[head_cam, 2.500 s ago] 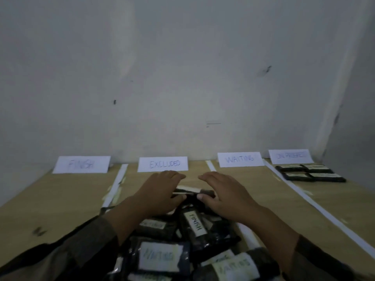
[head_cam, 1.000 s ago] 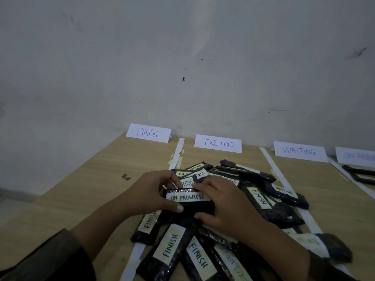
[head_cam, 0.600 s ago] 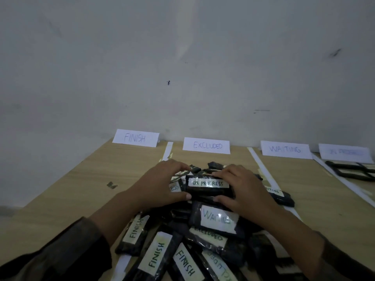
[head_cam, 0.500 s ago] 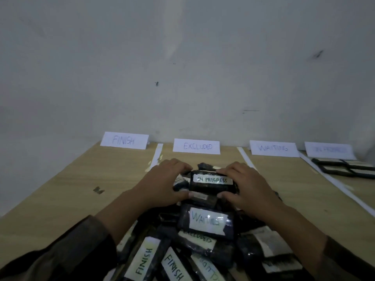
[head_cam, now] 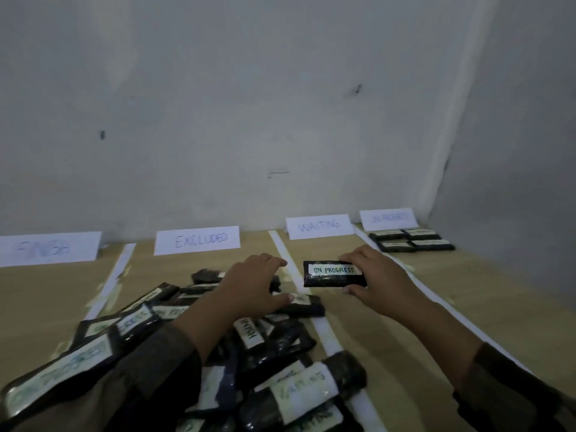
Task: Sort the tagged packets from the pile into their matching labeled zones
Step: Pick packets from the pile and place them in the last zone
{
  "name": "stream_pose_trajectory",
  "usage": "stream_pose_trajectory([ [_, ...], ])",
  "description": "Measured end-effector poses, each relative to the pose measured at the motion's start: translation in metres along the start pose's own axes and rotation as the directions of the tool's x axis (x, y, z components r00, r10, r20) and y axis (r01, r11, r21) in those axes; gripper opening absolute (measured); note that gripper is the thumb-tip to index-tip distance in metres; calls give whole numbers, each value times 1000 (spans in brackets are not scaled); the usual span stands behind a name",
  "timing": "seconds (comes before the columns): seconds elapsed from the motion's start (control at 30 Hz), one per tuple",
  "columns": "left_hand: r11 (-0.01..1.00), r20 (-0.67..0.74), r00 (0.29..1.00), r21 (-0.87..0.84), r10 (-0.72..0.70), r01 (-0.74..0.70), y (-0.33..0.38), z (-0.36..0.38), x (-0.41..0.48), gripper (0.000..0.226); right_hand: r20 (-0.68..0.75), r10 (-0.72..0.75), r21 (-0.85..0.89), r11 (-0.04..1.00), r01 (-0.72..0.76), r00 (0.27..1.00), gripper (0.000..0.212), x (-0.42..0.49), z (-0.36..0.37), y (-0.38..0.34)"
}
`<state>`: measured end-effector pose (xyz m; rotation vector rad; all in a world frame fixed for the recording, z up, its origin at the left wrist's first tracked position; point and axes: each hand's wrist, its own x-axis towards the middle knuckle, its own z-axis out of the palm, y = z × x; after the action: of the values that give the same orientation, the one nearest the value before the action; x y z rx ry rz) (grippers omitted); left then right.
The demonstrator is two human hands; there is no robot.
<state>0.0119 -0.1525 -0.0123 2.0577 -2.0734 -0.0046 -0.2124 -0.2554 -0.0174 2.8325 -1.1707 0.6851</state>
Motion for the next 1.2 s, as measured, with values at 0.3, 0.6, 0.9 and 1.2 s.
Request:
stream_pose_trajectory([
  [0.3, 991, 77, 992, 81, 98, -104, 70, 36, 84, 73, 2, 211, -82, 974, -210, 977, 61, -6, -12, 95],
  [0.6, 981, 106, 982, 94, 157, -167, 142, 77, 155, 72, 41, 357, -108, 930, -351, 933, 57, -5, -18, 186],
  [0.9, 987, 98, 983, 35, 153, -157, 189, 111, 210, 66, 113, 460, -134, 886, -445, 881, 55, 7, -14, 264],
  [1.2, 994, 126, 986, -14, 113, -112, 219, 132, 251, 61, 188, 520, -145, 853, -500, 833, 54, 34, -5, 329],
])
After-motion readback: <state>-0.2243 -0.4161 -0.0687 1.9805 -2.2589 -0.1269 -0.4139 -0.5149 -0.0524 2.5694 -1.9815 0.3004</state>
